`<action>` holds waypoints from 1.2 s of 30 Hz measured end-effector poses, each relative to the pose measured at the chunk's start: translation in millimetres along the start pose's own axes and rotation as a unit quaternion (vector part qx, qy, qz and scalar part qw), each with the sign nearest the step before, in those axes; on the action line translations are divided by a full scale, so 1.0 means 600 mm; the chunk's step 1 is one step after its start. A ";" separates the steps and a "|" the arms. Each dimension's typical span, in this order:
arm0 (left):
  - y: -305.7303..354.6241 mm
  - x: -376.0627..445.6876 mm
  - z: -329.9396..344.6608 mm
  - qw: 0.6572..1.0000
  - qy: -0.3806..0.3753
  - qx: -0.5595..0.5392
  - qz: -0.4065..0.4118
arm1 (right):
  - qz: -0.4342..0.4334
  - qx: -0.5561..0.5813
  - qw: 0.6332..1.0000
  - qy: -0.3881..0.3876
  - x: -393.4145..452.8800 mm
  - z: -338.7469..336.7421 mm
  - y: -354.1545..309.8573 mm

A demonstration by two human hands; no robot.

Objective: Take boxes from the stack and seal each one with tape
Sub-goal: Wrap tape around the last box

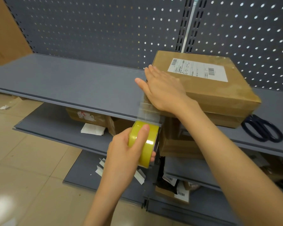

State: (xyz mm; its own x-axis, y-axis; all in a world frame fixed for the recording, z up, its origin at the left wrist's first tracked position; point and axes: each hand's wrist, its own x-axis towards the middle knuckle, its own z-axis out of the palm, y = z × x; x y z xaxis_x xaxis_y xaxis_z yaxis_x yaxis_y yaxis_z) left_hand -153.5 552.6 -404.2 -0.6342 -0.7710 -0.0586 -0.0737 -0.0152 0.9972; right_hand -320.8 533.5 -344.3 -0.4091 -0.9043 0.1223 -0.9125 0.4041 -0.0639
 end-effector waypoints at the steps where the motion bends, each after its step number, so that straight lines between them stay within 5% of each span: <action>1: -0.005 0.001 0.001 1.000 -0.001 0.004 0.001 | 0.001 -0.001 1.000 0.003 -0.001 0.000 -0.001; 26: -0.026 0.024 -0.001 0.999 -0.024 -0.016 0.045 | 0.010 -0.022 0.996 0.082 -0.003 0.010 -0.002; 32: -0.016 0.020 0.013 1.000 -0.002 -0.005 0.023 | -0.012 0.185 0.978 0.100 -0.024 -0.009 0.008; 36: -0.015 0.017 0.023 1.000 0.012 0.008 0.021 | 0.003 0.211 0.962 0.176 -0.073 -0.019 0.043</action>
State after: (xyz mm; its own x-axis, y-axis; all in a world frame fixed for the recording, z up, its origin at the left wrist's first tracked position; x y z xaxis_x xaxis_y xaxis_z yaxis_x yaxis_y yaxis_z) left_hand -170.1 553.5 -414.1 -0.6188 -0.7854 -0.0148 -0.0601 0.0286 0.9978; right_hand -326.5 584.9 -339.7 -0.4587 -0.7703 0.4430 -0.8563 0.2501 -0.4518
